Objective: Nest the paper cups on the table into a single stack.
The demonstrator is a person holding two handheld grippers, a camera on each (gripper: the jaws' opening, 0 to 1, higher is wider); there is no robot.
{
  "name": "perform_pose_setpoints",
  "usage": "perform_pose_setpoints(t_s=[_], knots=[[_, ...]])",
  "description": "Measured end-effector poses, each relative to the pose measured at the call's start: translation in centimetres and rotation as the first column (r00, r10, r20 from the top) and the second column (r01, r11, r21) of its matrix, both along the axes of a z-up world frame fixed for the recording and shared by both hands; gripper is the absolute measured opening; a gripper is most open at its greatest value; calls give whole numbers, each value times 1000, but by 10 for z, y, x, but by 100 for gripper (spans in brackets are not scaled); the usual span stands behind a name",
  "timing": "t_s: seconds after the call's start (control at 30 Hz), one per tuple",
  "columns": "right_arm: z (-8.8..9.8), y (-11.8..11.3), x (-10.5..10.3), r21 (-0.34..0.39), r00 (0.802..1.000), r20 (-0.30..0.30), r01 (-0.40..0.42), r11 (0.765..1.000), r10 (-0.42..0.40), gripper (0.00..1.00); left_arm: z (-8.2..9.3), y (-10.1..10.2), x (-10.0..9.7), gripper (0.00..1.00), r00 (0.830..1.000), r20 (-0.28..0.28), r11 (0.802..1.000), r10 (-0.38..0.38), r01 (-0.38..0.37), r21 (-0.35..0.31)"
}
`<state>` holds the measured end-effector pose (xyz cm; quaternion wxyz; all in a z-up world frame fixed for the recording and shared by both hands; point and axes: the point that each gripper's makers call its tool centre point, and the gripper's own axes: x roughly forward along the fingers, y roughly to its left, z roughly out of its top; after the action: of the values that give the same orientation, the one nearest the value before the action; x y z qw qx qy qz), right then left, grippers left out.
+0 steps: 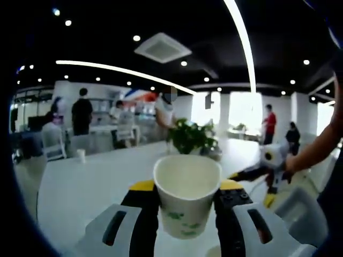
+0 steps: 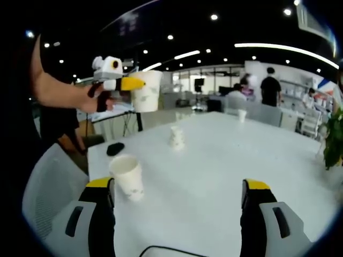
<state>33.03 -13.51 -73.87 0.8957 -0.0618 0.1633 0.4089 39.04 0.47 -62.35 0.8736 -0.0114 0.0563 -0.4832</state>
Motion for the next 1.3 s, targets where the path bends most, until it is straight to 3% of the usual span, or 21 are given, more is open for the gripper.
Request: perform_pose_setpoints(t_s=[0.27,0.57,1.03,1.3], knots=[[0,0,-2,-1,1000,-2,2,1000,-2,97,-4,-6,-18,38,999,25,998,-41,40,37],[1,3,-5,2,1000,-3,-1,1000,1,97,-1,-12,-32,38,997,25,998,-70,70,0],[-3,6,-8,8,1000,-12,3,1000,-2,97,-16,-22,-59,39,992,13,992,-126,126,26],[-3,6,-9,11,1000,-15,5,1000,-4,97,-21,-24,-62,38,990,7,990,-141,141,25]])
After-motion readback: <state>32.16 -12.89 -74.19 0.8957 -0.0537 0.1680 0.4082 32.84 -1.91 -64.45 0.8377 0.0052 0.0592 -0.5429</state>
